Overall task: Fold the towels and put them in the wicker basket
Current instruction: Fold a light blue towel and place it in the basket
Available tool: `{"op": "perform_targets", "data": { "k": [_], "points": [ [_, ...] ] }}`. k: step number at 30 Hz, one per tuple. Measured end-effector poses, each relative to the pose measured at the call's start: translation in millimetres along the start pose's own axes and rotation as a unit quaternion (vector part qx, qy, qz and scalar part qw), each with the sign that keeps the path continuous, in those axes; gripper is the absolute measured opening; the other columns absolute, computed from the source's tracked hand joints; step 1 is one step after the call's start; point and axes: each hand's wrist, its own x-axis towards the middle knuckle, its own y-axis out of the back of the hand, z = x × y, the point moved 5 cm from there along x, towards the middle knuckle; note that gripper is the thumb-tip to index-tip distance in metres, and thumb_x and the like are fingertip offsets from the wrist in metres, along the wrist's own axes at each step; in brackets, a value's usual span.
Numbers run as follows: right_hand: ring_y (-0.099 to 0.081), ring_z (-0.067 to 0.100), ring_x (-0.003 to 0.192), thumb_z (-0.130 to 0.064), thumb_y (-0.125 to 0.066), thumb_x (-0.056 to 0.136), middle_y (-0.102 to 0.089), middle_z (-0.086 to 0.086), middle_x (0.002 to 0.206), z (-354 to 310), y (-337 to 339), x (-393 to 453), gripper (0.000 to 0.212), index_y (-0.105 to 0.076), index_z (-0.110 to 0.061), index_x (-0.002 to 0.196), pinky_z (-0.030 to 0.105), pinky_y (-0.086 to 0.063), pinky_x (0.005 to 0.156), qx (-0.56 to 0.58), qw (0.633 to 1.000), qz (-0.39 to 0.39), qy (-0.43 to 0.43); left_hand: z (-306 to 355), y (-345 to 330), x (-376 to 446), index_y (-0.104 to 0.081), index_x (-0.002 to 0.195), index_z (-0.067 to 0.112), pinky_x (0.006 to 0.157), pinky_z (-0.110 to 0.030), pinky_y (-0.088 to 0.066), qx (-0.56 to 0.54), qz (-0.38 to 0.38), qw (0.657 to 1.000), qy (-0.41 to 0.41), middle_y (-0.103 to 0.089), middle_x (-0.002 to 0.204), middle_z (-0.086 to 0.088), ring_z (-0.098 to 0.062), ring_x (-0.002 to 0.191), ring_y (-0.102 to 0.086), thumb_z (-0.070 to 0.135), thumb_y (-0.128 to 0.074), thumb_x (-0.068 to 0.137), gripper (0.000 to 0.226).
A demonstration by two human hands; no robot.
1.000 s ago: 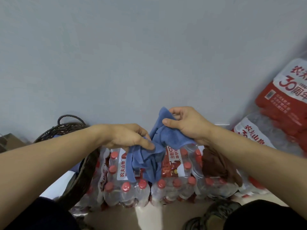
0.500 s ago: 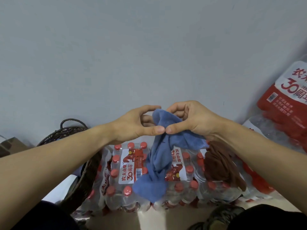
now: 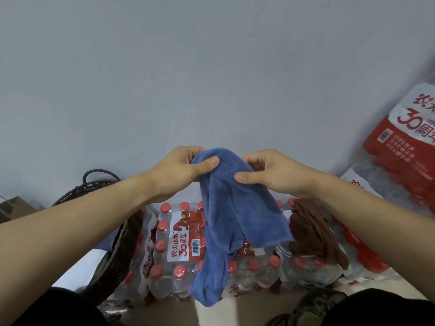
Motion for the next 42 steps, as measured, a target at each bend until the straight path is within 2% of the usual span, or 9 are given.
{"op": "perform_targets", "data": {
  "k": [5, 12, 15, 18, 24, 28, 31, 36, 42],
  "points": [
    [-0.068, 0.029, 0.083, -0.028, -0.062, 0.096, -0.070, 0.027, 0.099, 14.3, -5.6, -2.8, 0.034, -0.063, 0.005, 0.102, 0.047, -0.056, 0.085, 0.002, 0.998, -0.048, -0.042, -4.3, 5.1, 3.1, -0.064, 0.092, 0.004, 0.070, -0.031, -0.052, 0.034, 0.055, 0.998, -0.001, -0.069, 0.080, -0.007, -0.014, 0.075, -0.063, 0.026, -0.063, 0.094, 0.022],
    [-0.063, 0.014, 0.052, -0.016, -0.067, 0.093, -0.068, 0.009, 0.069, 19.8, -4.3, -3.3, 0.010, -0.065, -0.006, 0.091, 0.020, -0.045, 0.042, 0.084, 0.994, 0.001, -0.075, -18.7, 18.6, 3.0, -0.048, 0.113, 0.018, 0.062, -0.015, -0.049, 0.206, 0.131, 0.966, 0.087, -0.059, 0.094, 0.007, -0.005, 0.081, -0.060, 0.041, -0.072, 0.084, 0.043],
    [-0.069, 0.019, 0.058, -0.010, -0.067, 0.092, -0.072, 0.011, 0.071, 10.9, -12.6, -0.7, 0.007, -0.063, -0.004, 0.092, 0.025, -0.053, 0.046, 0.174, 0.981, 0.064, -0.050, -16.7, 3.7, 0.4, -0.060, 0.106, 0.016, 0.080, -0.034, -0.058, 0.164, 0.084, 0.975, 0.120, -0.068, 0.097, 0.000, -0.016, 0.091, -0.067, 0.059, -0.064, 0.083, 0.049],
    [-0.074, 0.025, 0.073, -0.009, -0.066, 0.092, -0.075, 0.017, 0.084, 4.3, -21.5, 0.4, 0.007, -0.064, -0.004, 0.097, 0.029, -0.059, 0.058, 0.212, 0.971, 0.095, -0.052, -4.9, -22.6, -6.5, -0.067, 0.100, 0.020, 0.079, -0.028, -0.060, 0.096, -0.028, 0.990, 0.101, -0.074, 0.094, 0.003, -0.011, 0.087, -0.071, 0.077, -0.060, 0.071, 0.065],
    [-0.073, 0.021, 0.084, -0.011, -0.060, 0.096, -0.076, 0.012, 0.095, -9.0, -26.5, 3.0, 0.014, -0.069, -0.004, 0.104, 0.028, -0.060, 0.066, 0.254, 0.966, 0.043, -0.026, -2.3, -23.8, -7.4, -0.061, 0.110, 0.017, 0.080, -0.025, -0.059, 0.057, -0.022, 0.997, 0.043, -0.075, 0.098, -0.001, -0.012, 0.089, -0.072, 0.030, -0.070, 0.087, 0.028],
    [-0.069, 0.015, 0.088, -0.023, -0.078, 0.082, -0.072, 0.005, 0.098, -8.1, -14.9, 5.7, 0.028, -0.067, -0.018, 0.107, 0.024, -0.055, 0.069, 0.119, 0.984, 0.130, 0.024, -0.5, -16.1, -7.5, -0.065, 0.102, 0.005, 0.080, -0.036, -0.056, 0.068, -0.032, 0.997, 0.029, -0.073, 0.093, -0.014, -0.020, 0.083, -0.070, 0.017, -0.055, 0.099, 0.016],
    [-0.060, 0.006, 0.115, -0.037, -0.086, 0.069, -0.060, -0.006, 0.126, -5.3, -21.3, 6.5, 0.069, -0.054, -0.031, 0.130, 0.029, -0.051, 0.094, 0.070, 0.996, 0.011, 0.057, 3.0, -13.8, -7.6, -0.064, 0.105, -0.002, 0.085, -0.041, -0.055, 0.016, -0.050, 0.998, 0.041, -0.071, 0.099, -0.022, -0.032, 0.088, -0.067, 0.016, -0.051, 0.101, 0.023],
    [-0.067, 0.020, 0.109, -0.026, -0.085, 0.074, -0.072, 0.002, 0.113, 13.2, -46.1, 4.0, 0.044, -0.068, -0.015, 0.113, 0.042, -0.054, 0.096, -0.030, 0.987, -0.159, 0.021, 4.5, -10.2, -7.0, -0.060, 0.101, -0.009, 0.072, -0.034, -0.051, -0.021, -0.078, 0.995, 0.065, -0.063, 0.084, -0.016, -0.023, 0.075, -0.059, 0.014, -0.051, 0.100, 0.024],
    [-0.070, 0.022, 0.084, -0.039, -0.075, 0.084, -0.075, 0.003, 0.089, 32.5, -43.3, 9.8, 0.024, -0.072, -0.015, 0.090, 0.034, -0.057, 0.075, -0.096, 0.985, -0.141, -0.017, -2.5, -3.0, -6.0, -0.061, 0.086, 0.018, 0.060, -0.021, -0.044, 0.362, -0.120, 0.924, -0.016, -0.063, 0.072, 0.006, -0.006, 0.061, -0.053, 0.042, -0.067, 0.088, 0.025]
  ]
}}
